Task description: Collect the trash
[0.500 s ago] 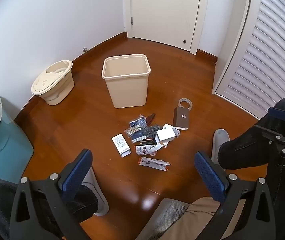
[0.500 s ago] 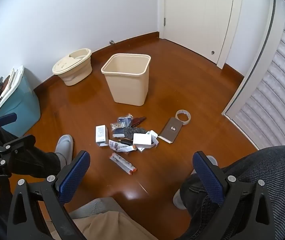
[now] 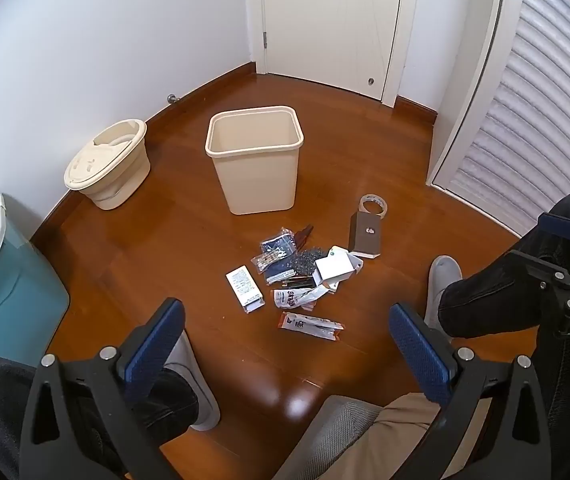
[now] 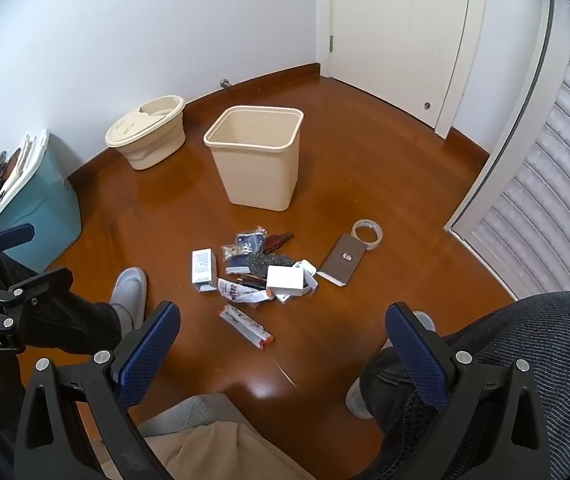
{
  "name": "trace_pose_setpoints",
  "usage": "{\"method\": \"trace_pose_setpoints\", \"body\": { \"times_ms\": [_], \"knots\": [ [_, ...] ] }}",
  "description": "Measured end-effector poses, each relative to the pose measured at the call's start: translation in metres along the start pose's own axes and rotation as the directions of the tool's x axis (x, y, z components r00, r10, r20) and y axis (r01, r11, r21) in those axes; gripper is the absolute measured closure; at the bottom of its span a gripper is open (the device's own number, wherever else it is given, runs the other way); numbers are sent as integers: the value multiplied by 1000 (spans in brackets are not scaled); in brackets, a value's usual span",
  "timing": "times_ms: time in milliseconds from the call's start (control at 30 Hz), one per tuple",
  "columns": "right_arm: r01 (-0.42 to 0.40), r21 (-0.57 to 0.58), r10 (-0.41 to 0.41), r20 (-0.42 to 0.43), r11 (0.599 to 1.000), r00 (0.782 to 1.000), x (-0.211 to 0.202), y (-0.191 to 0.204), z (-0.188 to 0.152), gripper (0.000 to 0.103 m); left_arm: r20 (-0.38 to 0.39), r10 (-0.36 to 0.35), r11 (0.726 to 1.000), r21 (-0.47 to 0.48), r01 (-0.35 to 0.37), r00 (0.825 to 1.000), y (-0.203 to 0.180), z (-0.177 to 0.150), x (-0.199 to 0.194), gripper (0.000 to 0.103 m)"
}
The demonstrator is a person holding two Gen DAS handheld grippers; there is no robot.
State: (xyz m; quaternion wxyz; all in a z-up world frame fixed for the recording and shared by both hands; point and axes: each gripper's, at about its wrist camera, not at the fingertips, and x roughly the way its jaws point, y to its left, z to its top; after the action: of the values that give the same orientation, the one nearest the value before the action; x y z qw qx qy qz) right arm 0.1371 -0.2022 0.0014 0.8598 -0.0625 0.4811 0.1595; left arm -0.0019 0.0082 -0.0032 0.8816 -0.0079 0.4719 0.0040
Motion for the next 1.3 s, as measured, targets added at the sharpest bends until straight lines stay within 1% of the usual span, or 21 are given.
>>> {"method": "trace_pose_setpoints", "body": {
  "times_ms": [567,1300],
  "knots": [
    [3,-2,-3,0,1000,1000,0,1,1,0,-1,10,1000,5,-10,1000,-3,-1,1,0],
    [6,-5,-6,-1,1000,1000,1,2,1,0,-2,5,1000,-2,-5,1000,-2,-1,1,0]
  ]
}}
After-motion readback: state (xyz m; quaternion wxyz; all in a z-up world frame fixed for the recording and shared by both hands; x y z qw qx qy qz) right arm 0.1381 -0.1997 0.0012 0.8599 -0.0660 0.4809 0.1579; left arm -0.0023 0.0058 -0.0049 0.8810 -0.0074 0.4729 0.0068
